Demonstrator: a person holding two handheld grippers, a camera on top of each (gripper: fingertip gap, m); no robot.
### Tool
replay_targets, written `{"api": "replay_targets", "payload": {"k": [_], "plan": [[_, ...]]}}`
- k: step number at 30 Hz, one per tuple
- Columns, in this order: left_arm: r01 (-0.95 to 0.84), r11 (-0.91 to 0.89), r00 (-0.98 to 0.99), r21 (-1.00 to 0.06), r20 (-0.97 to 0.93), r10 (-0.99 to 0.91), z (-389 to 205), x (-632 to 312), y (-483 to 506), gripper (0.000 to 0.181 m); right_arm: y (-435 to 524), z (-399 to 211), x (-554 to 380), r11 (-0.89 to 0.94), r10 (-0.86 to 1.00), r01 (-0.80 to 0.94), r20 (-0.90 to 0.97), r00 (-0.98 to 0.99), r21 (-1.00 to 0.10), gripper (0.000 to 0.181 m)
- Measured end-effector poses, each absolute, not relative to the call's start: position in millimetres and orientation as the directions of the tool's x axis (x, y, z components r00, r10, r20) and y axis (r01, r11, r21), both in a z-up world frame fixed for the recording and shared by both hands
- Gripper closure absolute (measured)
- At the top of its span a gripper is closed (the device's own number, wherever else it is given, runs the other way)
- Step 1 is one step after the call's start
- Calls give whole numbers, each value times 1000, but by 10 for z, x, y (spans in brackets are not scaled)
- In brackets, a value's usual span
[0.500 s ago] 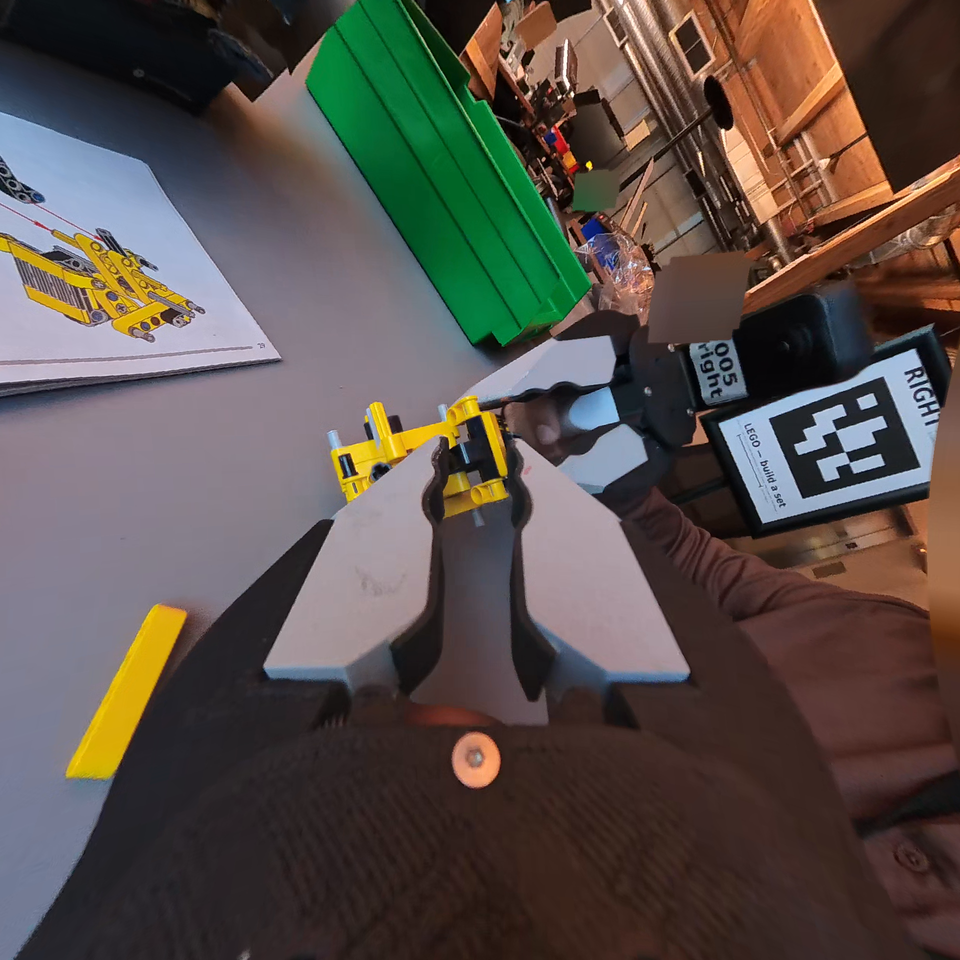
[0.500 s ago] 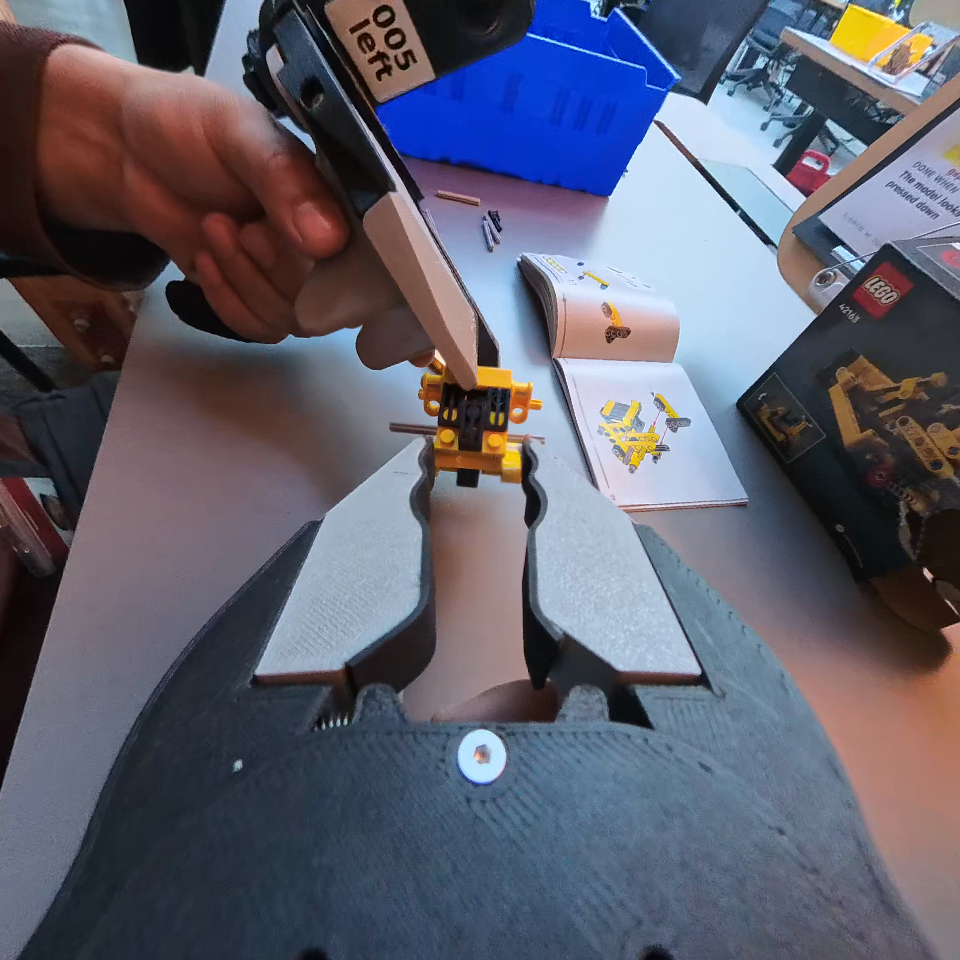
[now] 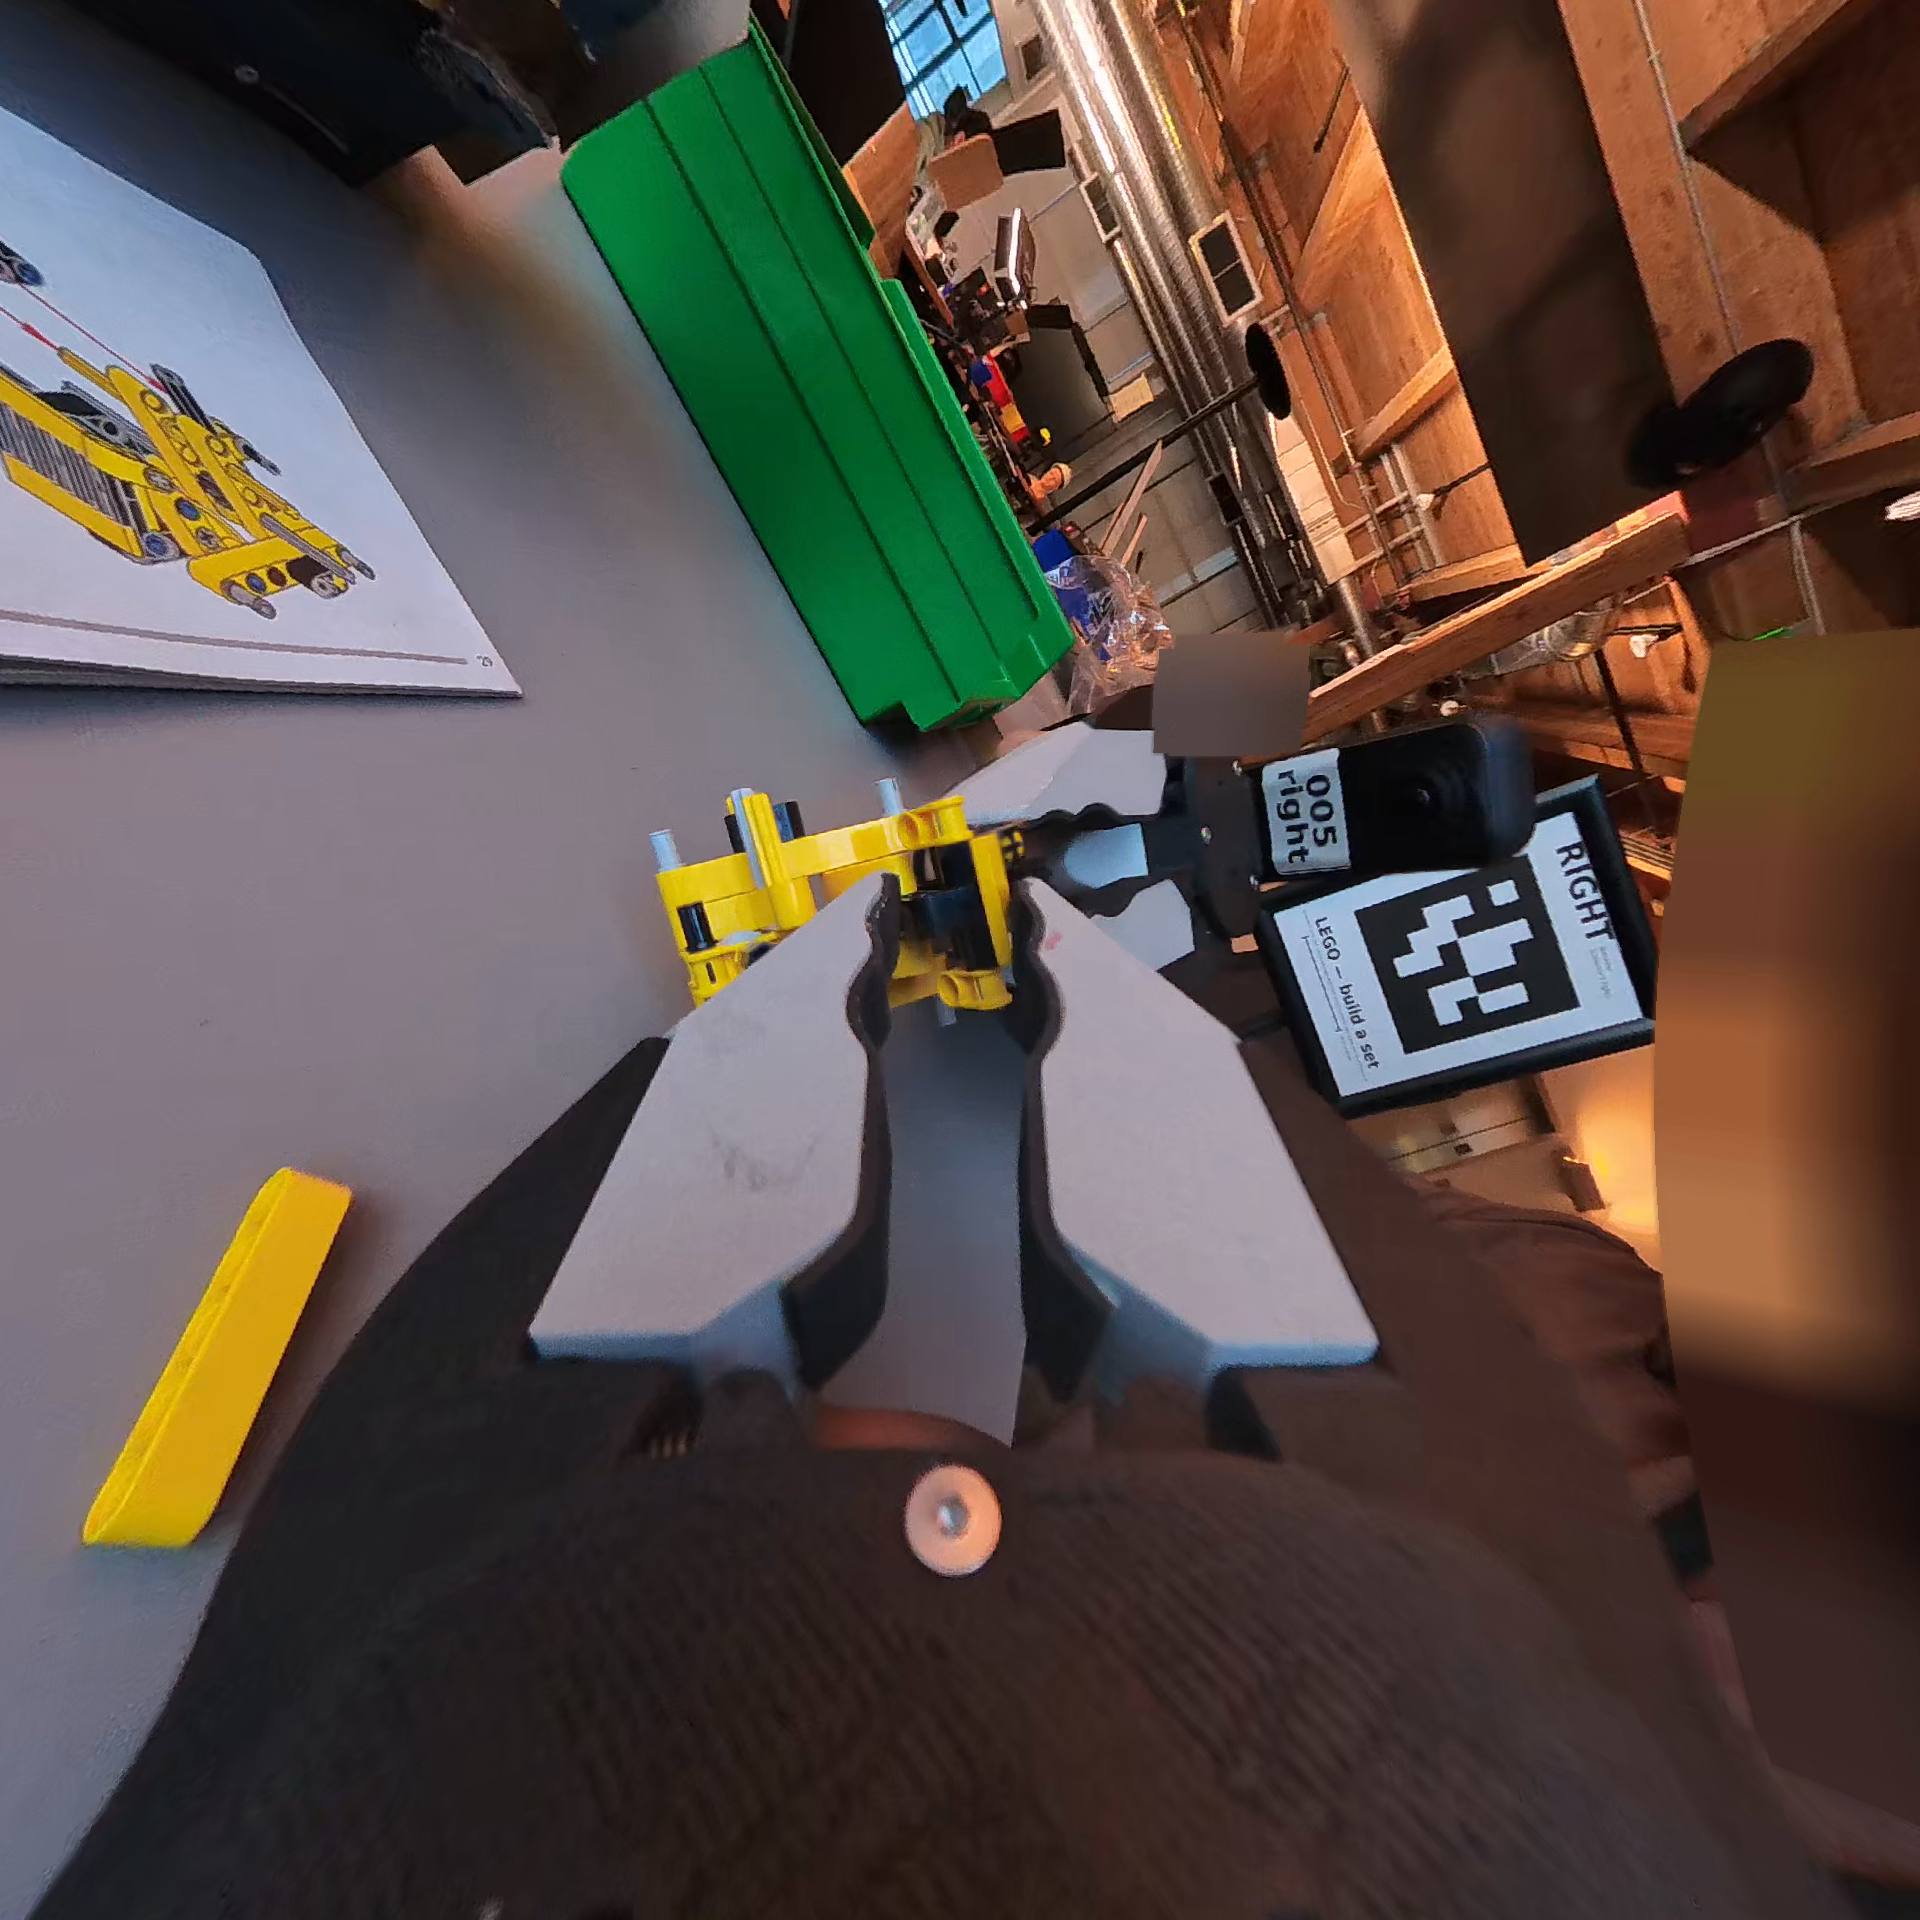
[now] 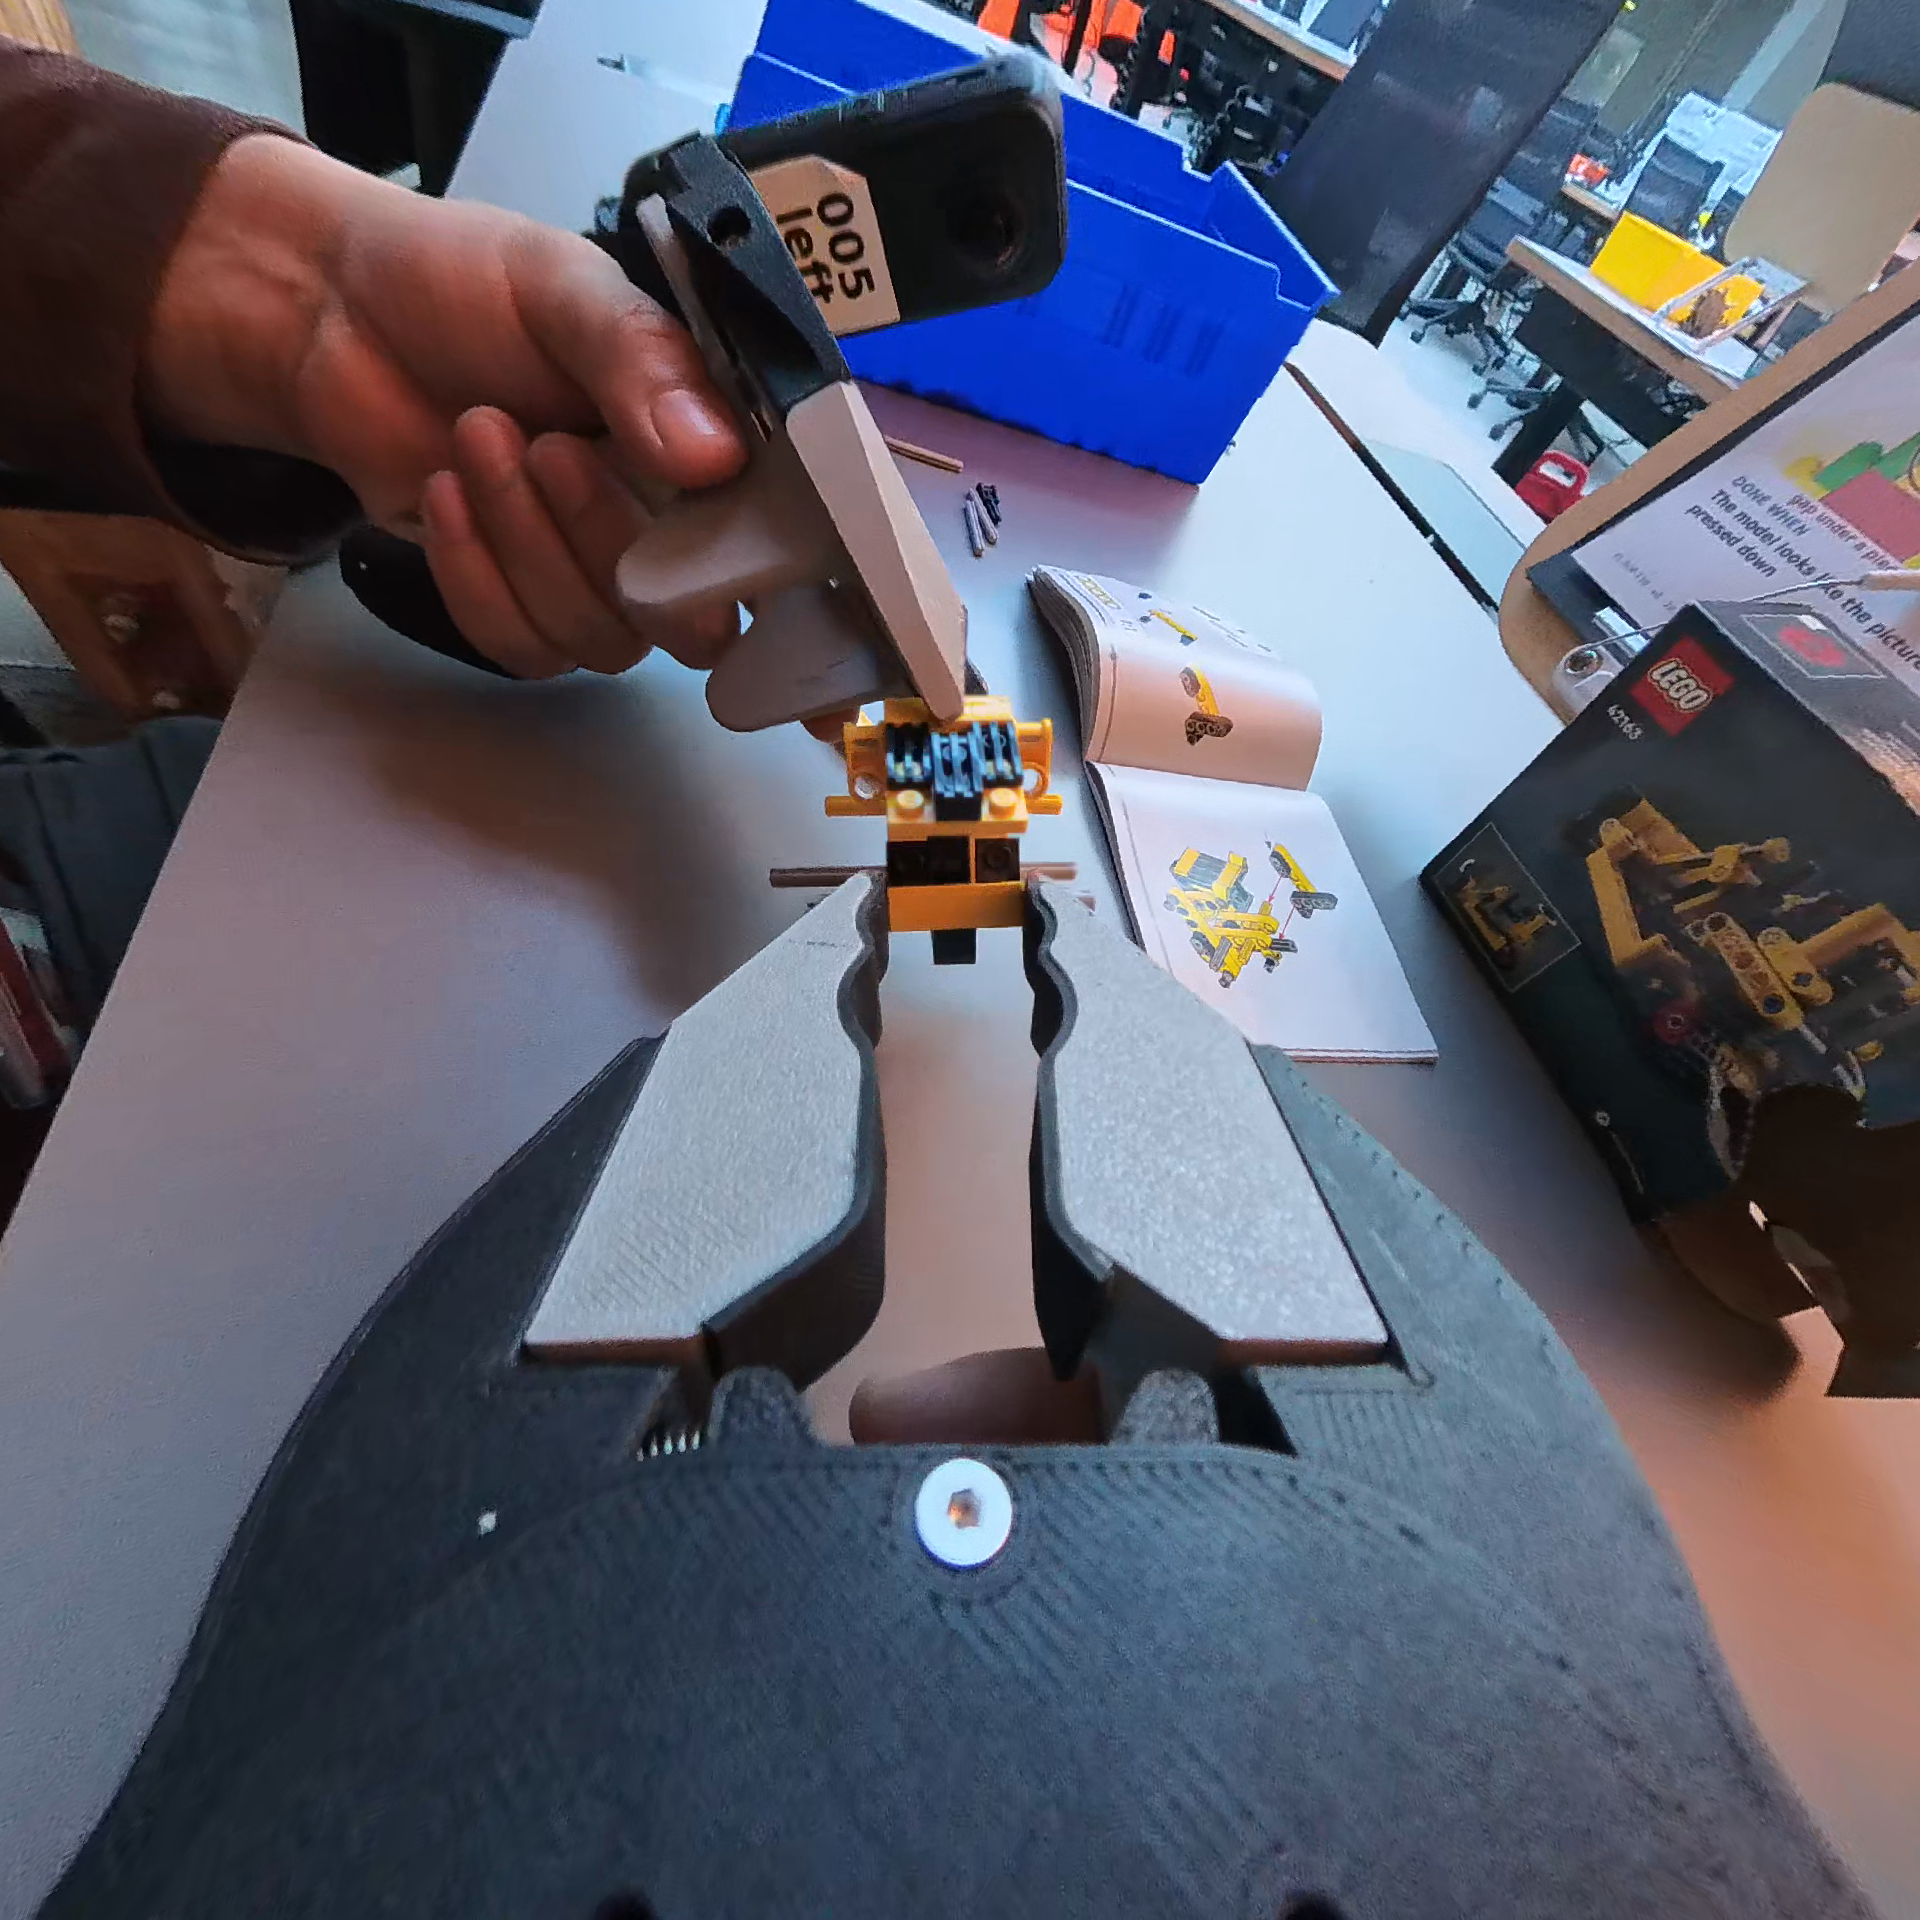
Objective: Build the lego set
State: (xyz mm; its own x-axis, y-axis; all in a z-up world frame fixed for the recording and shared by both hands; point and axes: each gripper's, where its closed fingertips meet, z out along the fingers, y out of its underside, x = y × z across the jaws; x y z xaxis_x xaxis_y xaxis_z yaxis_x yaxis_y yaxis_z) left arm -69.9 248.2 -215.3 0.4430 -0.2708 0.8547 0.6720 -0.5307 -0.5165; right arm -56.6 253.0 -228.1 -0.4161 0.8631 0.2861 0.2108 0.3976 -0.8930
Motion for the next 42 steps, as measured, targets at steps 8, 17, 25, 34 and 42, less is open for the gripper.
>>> {"api": "replay_targets", "payload": {"k": [8, 17, 25, 34, 42], "plan": [[699, -524, 405, -487, 873, -272, -2185, -766, 2469, 164, 2673, -2359, -539, 403, 867, 242, 283, -411, -882, 158], [606, -526, 523, -597, 797, -302, -2229, -698, 2480, 164, 2664, -2263, -482, 419, 853, 204, 306, -424, -885, 145], [586, -527, 515, -615, 786, -344, -2212, -622, 2494, 164, 2496, -2227, -504, 488, 815, 133, 395, -424, -863, 145], [629, -518, 464, -580, 814, -349, -2168, -629, 2513, 165, 2491, -2276, -571, 449, 849, 188, 351, -394, -874, 142], [679, -480, 447, -556, 831, -331, -2143, -693, 2550, 165, 2515, -2237, -590, 447, 858, 181, 362, -364, -876, 159]]}}
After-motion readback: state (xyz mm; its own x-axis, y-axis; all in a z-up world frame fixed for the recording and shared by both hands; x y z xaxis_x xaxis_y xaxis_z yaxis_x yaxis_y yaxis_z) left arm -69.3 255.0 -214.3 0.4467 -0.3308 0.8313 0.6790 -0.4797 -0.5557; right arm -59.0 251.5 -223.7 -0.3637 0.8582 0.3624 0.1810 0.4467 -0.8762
